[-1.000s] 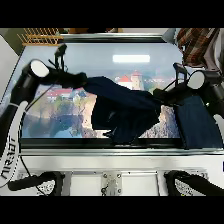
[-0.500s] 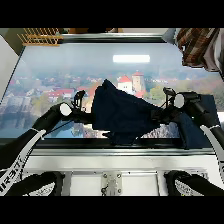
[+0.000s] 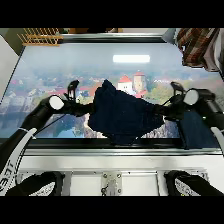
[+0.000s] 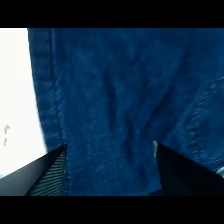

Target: Fold the clothes and pants, and hang the long-sleeved shirts on hangers.

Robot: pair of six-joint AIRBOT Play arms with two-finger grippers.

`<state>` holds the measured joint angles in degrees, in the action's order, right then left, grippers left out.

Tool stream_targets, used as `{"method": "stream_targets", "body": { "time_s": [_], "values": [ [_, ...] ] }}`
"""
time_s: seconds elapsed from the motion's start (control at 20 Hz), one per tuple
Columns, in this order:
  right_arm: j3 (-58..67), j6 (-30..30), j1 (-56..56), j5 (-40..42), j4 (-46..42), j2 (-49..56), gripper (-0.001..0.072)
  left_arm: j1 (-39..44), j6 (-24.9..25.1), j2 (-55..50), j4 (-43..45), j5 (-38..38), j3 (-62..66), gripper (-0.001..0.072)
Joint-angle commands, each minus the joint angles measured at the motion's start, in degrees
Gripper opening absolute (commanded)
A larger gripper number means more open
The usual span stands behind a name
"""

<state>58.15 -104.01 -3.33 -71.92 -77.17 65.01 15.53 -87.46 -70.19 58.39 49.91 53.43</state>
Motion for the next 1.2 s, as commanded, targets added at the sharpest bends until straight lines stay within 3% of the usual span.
{"method": "stream_targets", "body": {
  "time_s": [0.0, 0.25, 0.3, 0.35, 0.5, 0.75, 1.15],
  "values": [
    [3.1, 5.7, 9.4, -3.0, 3.0, -5.1, 0.0709, -3.3, 0.0, 6.9, 0.1, 3.0, 3.5, 0.0549],
    [-3.0, 17.1, 24.9, -0.9, 17.4, -2.6, 0.0712, -2.0, 0.0, 11.9, 0.1, 2.4, 3.5, 0.0515],
    [-5.4, 18.9, 26.5, 1.2, 19.7, -1.4, 0.0713, -1.0, 0.0, 11.8, 0.2, 2.6, 3.5, 0.0229],
    [-7.8, 20.8, 27.7, 3.2, 21.8, -0.4, 0.0715, 0.0, 0.2, 11.6, 0.6, 2.4, 3.5, 0.0022],
    [-13.9, 29.4, 29.1, 9.5, 31.1, 4.0, 0.0717, 3.9, 0.2, 9.8, 0.5, 2.1, 3.5, 0.0014],
    [-14.5, 44.3, 28.8, 5.3, 46.3, 16.5, 0.0717, 8.1, 0.0, 5.5, 0.4, 2.7, 3.5, 0.0014],
    [-14.5, 46.7, 24.6, 5.0, 46.6, 23.6, 0.0716, 8.4, -0.1, 4.8, 0.0, 2.8, 3.5, 0.0014]
  ]
}}
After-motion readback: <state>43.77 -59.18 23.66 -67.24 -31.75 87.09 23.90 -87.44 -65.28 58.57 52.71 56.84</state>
